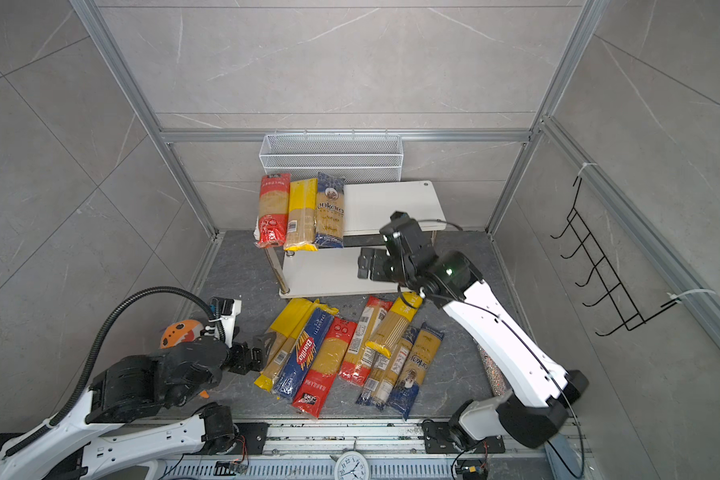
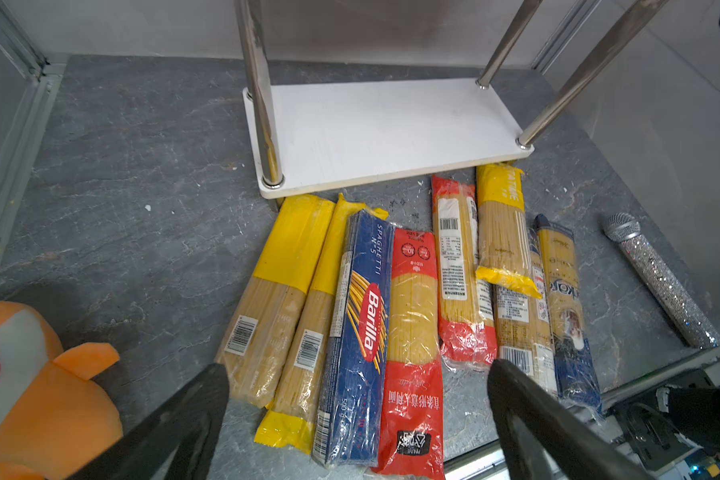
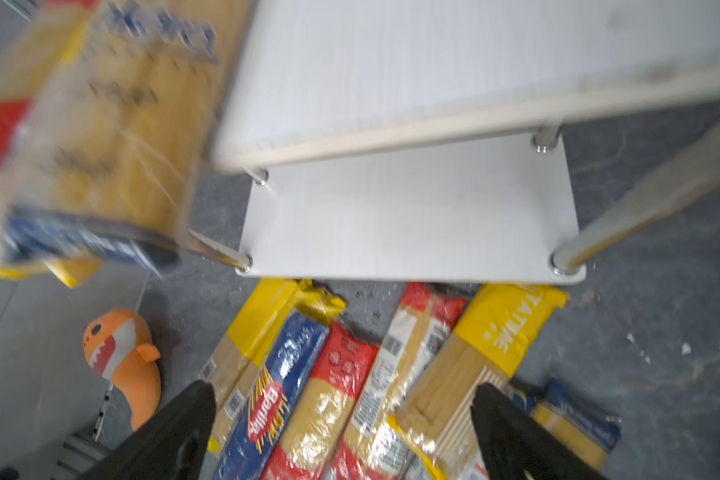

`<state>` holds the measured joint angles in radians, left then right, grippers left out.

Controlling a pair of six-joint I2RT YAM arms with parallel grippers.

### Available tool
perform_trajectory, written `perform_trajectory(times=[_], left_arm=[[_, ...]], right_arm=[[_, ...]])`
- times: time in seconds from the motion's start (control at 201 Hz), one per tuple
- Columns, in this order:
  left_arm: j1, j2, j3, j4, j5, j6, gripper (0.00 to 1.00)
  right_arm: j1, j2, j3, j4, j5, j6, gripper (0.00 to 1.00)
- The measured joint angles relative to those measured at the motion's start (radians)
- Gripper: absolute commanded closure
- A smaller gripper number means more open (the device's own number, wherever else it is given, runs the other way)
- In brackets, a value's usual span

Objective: Place and organize the pasta boxes and bags onto the shelf
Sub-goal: 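Lower the right gripper to the yellow TATIME bag while the left gripper nears the pile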

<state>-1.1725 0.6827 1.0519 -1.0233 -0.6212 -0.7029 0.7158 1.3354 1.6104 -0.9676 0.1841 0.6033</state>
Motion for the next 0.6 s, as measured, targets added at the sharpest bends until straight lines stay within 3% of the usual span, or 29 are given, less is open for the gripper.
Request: perform_trajectory(times=[0.154,0.279,0.597], left_arm=[[0.000,0.068,-0.035,0.058,0.034,0.000,0.00],[0.000,0.131,-0.063,0.123,0.069,0.001,0.00],[0.000,0.288,-0.132,0.370,0.237,0.063,0.00]], right_arm=[[0.045,-0.177,-0.369,0.017,0.015,0.090,0.00],[0.045,-0.223,-0.570,0.043,0.020,0.155,0.00],[0.044,-0.016,-0.642,0.183,0.034,0.190,0.00]])
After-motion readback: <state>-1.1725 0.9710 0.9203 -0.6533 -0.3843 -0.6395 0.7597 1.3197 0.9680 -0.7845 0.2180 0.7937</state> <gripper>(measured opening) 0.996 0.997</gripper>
